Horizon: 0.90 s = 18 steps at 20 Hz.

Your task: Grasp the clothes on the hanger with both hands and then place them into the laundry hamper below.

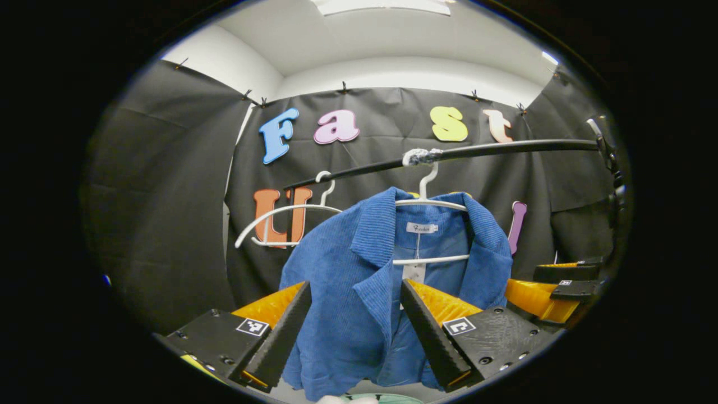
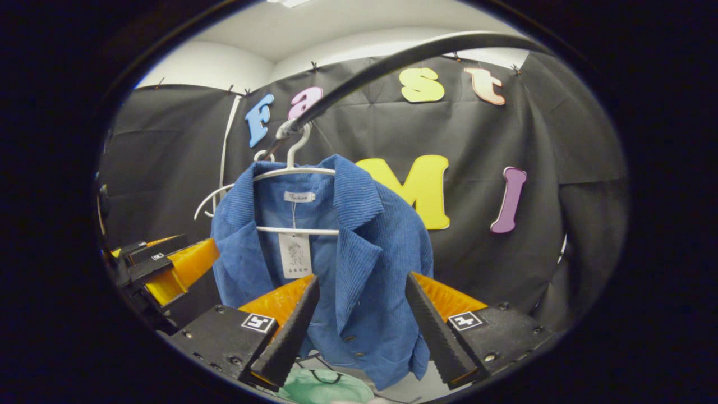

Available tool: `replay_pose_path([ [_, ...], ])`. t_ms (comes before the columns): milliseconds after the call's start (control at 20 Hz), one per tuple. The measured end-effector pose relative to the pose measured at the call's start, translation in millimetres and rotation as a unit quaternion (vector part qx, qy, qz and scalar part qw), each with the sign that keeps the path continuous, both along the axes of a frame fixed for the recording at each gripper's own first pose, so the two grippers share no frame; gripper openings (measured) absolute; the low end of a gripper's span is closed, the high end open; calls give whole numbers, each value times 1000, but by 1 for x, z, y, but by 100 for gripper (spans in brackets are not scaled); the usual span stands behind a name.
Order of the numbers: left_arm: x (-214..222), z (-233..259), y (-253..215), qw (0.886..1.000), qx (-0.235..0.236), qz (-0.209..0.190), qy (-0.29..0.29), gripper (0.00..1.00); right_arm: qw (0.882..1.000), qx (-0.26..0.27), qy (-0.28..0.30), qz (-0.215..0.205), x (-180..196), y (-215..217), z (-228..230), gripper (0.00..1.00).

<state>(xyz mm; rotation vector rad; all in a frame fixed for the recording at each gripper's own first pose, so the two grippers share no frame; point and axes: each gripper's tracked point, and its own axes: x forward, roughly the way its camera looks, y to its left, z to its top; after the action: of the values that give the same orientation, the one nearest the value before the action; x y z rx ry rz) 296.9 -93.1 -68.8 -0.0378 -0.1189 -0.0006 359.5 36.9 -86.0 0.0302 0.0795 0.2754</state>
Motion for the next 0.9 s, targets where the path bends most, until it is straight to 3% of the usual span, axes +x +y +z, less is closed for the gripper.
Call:
replay_pose_path([
  [200,31,-18,-6,1000,13,4,19,97,1000,-5,-2,7,35,15,0,94],
  [450,62,-34,-11,999,7,12,44,100,1000,-17,7,9,62,27,-7,94],
  [550,67,-33,-20,999,4,2,44,92,1000,-16,11,10,65,28,-9,94],
  [600,69,-33,-22,999,5,2,44,100,1000,-13,13,8,67,27,-9,91],
  [750,78,-32,-20,999,6,15,41,97,999,-20,24,8,75,32,-17,77],
  [850,82,-39,-16,998,16,26,52,72,999,-14,36,15,77,36,-22,64],
  [900,82,-43,-16,998,17,19,62,59,999,-8,44,19,79,37,-25,48],
])
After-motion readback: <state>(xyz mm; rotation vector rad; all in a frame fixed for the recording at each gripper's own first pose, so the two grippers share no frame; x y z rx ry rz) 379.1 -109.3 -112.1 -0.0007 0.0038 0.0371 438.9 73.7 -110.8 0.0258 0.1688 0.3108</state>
